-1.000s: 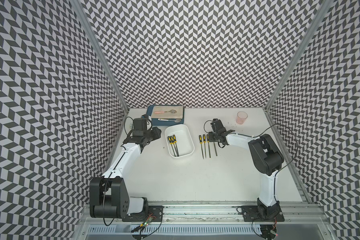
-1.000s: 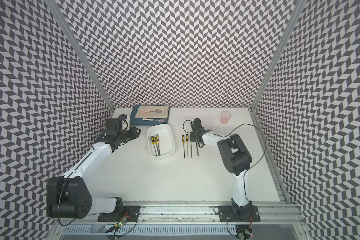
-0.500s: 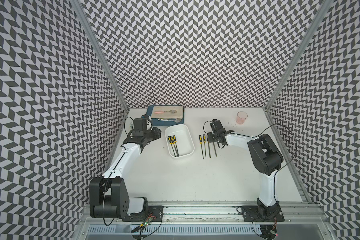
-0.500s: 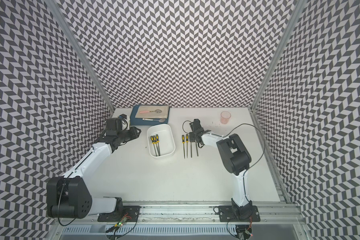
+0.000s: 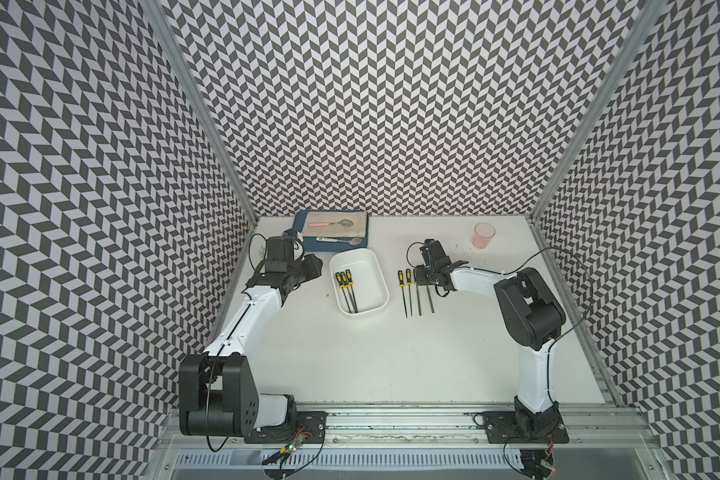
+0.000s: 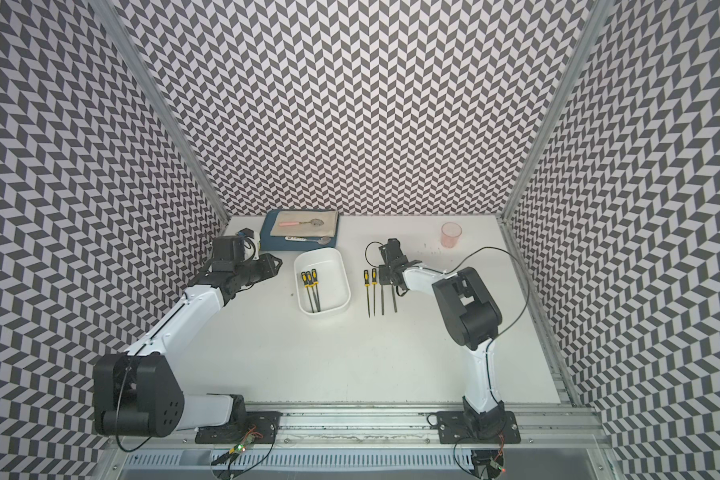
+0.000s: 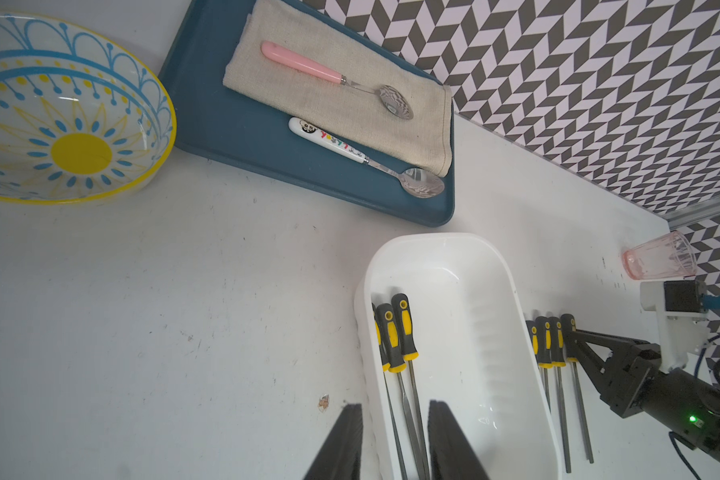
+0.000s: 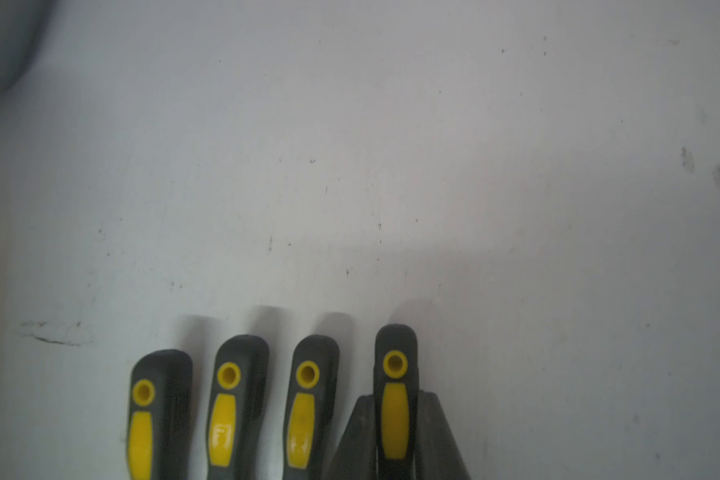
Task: Take the file tool out of the storage box
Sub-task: Place the file tool at the center of the board.
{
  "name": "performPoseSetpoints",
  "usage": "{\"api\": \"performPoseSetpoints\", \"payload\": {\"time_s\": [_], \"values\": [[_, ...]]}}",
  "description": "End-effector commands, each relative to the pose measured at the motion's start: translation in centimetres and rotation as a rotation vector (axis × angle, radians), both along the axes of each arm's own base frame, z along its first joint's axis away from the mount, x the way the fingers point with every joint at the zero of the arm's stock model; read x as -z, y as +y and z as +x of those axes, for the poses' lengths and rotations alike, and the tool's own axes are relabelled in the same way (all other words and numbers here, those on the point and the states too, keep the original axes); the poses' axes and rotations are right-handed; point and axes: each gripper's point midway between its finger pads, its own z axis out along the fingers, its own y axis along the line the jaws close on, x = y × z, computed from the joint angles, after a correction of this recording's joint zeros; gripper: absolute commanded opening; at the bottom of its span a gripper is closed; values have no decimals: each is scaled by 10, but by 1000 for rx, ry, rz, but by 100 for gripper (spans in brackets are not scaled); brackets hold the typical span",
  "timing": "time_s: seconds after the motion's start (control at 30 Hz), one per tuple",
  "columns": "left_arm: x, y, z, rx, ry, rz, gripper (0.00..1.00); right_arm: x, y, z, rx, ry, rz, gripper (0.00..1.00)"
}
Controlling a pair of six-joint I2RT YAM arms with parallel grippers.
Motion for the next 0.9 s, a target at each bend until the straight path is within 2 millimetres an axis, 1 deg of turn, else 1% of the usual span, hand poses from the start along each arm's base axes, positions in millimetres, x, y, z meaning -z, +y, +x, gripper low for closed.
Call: {"api": "performPoseSetpoints", "payload": {"time_s": [0.0, 0.3, 0.57, 0.87], "values": [[0, -4, 1, 19, 5, 6, 32, -1, 6, 6, -9, -24, 5, 1], [-1, -2, 1, 12, 3, 10, 32, -16, 8, 11, -9, -43, 14, 1], [0, -2, 0, 13, 5, 12, 32, -21, 9, 12, -10, -53, 19, 1], [0, -2, 0, 12, 6, 12, 33, -14, 7, 10, -9, -42, 13, 1]]}}
